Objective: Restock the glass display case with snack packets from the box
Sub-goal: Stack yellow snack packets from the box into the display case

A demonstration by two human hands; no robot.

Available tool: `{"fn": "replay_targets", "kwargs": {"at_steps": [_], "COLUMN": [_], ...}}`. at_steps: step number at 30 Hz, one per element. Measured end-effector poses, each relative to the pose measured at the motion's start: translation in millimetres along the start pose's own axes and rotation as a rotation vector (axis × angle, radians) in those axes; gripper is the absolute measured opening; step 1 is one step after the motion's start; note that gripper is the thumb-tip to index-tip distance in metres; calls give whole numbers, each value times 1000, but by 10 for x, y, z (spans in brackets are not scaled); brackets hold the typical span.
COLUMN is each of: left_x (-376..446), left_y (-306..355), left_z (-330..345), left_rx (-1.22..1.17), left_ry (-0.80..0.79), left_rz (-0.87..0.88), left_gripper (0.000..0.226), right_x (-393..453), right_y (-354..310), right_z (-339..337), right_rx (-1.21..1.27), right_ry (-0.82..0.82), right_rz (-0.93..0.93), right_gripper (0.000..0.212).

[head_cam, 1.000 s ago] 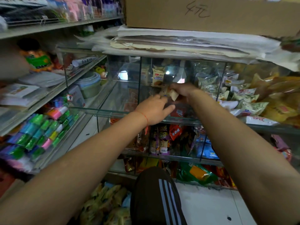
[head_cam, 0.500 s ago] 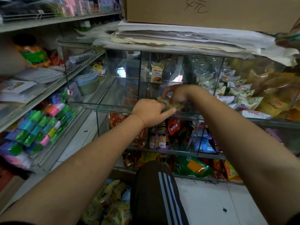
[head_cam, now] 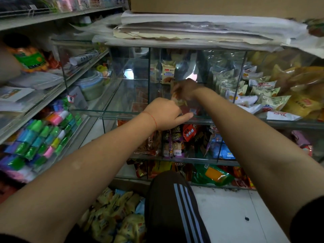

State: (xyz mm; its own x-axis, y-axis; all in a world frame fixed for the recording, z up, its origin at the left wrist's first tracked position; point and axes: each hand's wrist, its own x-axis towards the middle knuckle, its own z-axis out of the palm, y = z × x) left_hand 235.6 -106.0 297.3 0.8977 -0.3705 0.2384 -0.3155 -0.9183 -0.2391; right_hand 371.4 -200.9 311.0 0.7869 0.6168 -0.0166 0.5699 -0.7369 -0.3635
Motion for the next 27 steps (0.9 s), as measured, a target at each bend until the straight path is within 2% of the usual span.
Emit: {"fn": "replay_targets", "kwargs": {"at_steps": [4,8,12,14,16,19,27], "left_x": [-51,-54,-62,-64,-62,-56,-80], "left_y": [-6,-44,-42,-60,-69,-41,-13], "left_z": [121,195,263,278,269,256,241], "left_rx": [22,37,24,29,35,23,-17], "left_ry": [68,131,184,195,191,195,191], "left_rz": [0,2,31,42,38,35,12], "left_gripper": [66,61,60,60,61,60,50], "right_x": [512,1054,1208,1241,1270,1206,1043], "right_y": [20,-2,-7,10,58,90,150], "right_z": [158,141,290,419,430,371,375], "right_rx": [46,-16,-58,-85,-104,1,141], "right_ry": [158,191,159,131,117,57,65], "right_rz": [-86,-99,-32,-46,-58,-28,-21], "right_gripper": [29,32,39,46,45,42,43]}}
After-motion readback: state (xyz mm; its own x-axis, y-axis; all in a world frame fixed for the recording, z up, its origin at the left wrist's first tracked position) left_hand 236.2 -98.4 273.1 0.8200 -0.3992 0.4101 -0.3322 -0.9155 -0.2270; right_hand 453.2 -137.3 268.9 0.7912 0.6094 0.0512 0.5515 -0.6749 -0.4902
